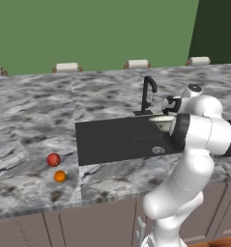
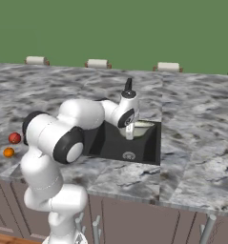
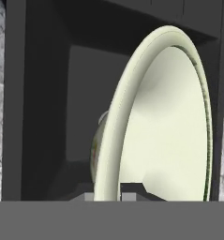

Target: Remove the onion and tangerine from the sink. Then move the bowl and cup from the counter to the sink for washing.

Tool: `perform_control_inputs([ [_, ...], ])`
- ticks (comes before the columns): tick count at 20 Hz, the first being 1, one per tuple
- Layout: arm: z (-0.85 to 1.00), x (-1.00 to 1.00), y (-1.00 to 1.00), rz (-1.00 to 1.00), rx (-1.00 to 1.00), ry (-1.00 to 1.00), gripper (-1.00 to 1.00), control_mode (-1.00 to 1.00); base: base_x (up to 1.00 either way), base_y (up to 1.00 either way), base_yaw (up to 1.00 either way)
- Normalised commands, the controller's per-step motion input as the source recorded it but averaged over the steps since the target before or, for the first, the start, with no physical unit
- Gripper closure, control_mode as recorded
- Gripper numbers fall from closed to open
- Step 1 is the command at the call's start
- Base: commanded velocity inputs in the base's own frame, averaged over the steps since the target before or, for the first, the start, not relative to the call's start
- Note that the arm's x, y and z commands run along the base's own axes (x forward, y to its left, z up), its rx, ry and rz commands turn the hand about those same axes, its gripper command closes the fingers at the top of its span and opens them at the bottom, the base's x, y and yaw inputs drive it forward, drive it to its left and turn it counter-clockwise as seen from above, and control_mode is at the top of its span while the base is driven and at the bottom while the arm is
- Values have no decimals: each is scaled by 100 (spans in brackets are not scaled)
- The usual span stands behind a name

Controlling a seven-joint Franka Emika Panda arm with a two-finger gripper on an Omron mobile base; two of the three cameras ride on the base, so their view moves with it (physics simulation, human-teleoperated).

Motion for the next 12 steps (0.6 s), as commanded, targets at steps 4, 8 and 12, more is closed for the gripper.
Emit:
perform_control_inputs([
  [4, -26, 17, 8, 0, 0, 3, 100, -100, 0, 0, 0],
  [8, -26, 17, 6, 0, 0, 0, 100, -100, 0, 0, 0],
  [12, -25, 20, 1, 0, 0, 0, 100, -100, 0, 0, 0],
])
